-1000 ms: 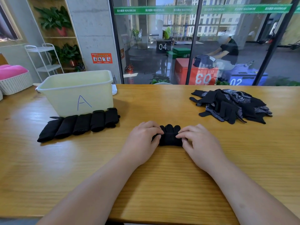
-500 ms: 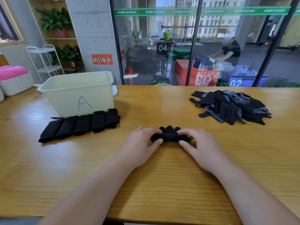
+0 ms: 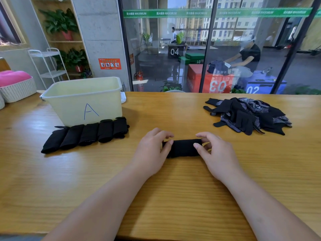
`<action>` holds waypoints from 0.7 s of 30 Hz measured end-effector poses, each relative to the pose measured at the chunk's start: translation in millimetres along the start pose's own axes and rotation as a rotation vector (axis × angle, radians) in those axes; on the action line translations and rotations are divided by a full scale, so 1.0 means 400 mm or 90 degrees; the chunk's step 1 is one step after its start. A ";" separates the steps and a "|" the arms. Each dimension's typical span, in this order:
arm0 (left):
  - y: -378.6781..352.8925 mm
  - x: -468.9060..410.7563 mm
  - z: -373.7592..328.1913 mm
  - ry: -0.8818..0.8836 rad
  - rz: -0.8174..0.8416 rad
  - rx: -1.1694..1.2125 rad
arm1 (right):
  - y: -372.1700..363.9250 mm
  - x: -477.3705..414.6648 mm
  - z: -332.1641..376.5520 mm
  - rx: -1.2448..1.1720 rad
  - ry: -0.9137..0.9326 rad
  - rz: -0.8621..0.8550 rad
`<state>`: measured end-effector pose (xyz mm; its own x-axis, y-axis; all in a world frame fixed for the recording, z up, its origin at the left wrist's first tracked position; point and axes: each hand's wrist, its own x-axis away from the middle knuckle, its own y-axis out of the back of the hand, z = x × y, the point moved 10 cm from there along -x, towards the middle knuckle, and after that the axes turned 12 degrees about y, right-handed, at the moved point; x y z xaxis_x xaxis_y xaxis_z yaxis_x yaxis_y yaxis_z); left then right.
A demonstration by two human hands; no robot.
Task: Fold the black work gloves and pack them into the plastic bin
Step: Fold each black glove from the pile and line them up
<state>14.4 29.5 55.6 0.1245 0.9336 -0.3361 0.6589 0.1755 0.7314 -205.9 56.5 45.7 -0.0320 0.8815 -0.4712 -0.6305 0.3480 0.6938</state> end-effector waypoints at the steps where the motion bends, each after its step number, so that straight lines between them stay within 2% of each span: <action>1: 0.003 0.004 -0.007 -0.029 -0.016 -0.011 | 0.003 0.001 0.001 -0.008 0.004 -0.009; 6: 0.011 0.032 -0.053 -0.133 -0.059 -0.081 | 0.004 0.001 -0.009 -0.061 -0.005 -0.027; 8: -0.004 0.047 -0.069 -0.156 -0.024 -0.119 | -0.002 0.000 -0.010 -0.071 -0.003 -0.022; 12: -0.044 0.057 -0.061 -0.128 0.077 -0.183 | -0.011 -0.002 -0.008 -0.078 0.006 -0.007; 17: -0.076 0.074 -0.064 -0.151 0.141 -0.244 | 0.018 0.006 -0.004 -0.015 0.022 -0.019; 19: -0.091 0.085 -0.063 -0.156 0.176 -0.251 | 0.014 0.014 0.017 -0.009 0.056 0.029; 21: -0.106 0.094 -0.057 -0.153 0.211 -0.255 | -0.038 0.028 0.049 0.021 0.102 0.181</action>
<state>-25.8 64.5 25.5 0.4725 0.8698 -0.1421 0.2297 0.0342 0.9727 -181.7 67.5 40.5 -0.3267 0.8844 -0.3332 -0.5528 0.1071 0.8264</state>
